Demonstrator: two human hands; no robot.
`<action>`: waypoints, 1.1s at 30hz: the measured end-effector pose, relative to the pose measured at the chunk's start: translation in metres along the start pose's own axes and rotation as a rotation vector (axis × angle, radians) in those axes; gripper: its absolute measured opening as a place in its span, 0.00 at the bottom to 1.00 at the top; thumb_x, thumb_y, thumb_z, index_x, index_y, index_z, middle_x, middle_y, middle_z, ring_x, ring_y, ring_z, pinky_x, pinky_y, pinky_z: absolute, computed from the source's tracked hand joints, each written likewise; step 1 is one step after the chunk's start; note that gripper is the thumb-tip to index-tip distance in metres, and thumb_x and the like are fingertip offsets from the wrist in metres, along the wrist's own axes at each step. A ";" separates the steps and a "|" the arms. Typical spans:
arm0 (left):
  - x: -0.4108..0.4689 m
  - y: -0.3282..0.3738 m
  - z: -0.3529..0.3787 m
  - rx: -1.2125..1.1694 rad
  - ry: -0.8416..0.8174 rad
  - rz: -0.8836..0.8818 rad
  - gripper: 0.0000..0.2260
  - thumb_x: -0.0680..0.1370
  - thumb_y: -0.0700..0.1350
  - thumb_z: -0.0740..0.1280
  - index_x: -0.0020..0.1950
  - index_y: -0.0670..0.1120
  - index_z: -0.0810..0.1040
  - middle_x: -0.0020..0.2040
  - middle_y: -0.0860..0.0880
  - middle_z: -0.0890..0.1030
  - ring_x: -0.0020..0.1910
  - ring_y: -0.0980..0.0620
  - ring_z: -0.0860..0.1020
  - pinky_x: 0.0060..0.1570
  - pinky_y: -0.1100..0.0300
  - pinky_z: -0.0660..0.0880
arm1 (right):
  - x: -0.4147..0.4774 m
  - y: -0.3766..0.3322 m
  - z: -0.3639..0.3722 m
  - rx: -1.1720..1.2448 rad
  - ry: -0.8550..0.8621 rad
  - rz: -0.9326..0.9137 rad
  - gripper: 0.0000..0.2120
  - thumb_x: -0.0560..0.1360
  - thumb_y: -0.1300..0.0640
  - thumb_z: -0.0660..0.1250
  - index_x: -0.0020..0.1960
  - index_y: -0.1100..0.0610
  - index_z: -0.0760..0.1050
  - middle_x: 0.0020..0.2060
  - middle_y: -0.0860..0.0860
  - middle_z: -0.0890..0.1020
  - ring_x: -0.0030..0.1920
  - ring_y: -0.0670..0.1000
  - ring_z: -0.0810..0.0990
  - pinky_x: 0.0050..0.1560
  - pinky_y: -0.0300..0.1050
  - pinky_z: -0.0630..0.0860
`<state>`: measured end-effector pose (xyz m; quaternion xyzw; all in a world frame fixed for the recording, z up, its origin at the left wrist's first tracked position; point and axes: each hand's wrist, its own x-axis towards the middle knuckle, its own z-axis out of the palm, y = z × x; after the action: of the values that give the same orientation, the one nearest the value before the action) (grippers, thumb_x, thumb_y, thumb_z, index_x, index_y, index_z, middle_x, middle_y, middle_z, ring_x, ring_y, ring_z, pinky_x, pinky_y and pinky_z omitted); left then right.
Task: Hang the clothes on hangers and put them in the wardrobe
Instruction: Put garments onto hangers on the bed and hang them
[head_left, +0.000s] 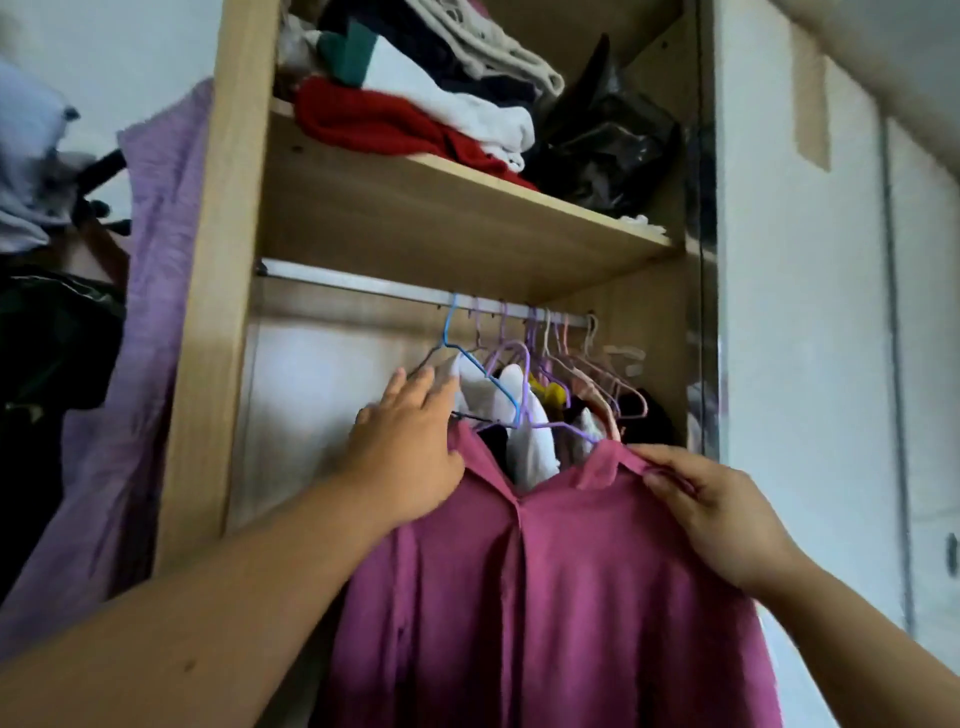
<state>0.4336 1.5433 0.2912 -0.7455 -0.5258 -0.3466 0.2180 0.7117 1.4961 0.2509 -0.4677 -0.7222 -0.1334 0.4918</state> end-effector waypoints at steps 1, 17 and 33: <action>0.001 -0.002 0.011 -0.011 -0.043 0.001 0.35 0.75 0.50 0.63 0.77 0.52 0.49 0.78 0.49 0.50 0.77 0.46 0.48 0.71 0.46 0.56 | -0.014 -0.003 -0.004 0.001 -0.001 -0.003 0.15 0.77 0.58 0.65 0.58 0.41 0.77 0.53 0.34 0.80 0.55 0.36 0.77 0.54 0.23 0.67; -0.138 0.039 0.137 -0.649 -0.527 0.424 0.11 0.78 0.52 0.63 0.49 0.45 0.72 0.45 0.46 0.77 0.49 0.44 0.77 0.44 0.55 0.70 | -0.278 -0.149 -0.050 -0.639 -0.016 0.637 0.16 0.74 0.48 0.67 0.60 0.35 0.72 0.51 0.39 0.83 0.52 0.47 0.81 0.52 0.42 0.76; -0.379 0.132 0.055 -0.903 -0.738 1.189 0.07 0.74 0.55 0.67 0.43 0.57 0.70 0.45 0.50 0.78 0.49 0.46 0.78 0.41 0.55 0.69 | -0.560 -0.409 -0.025 -0.612 0.218 1.649 0.09 0.77 0.43 0.59 0.40 0.34 0.74 0.32 0.37 0.78 0.37 0.41 0.75 0.39 0.35 0.71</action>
<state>0.4943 1.2951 -0.0228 -0.9805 0.1074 -0.0844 -0.1416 0.4401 0.9593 -0.0955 -0.9352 -0.0370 0.0325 0.3507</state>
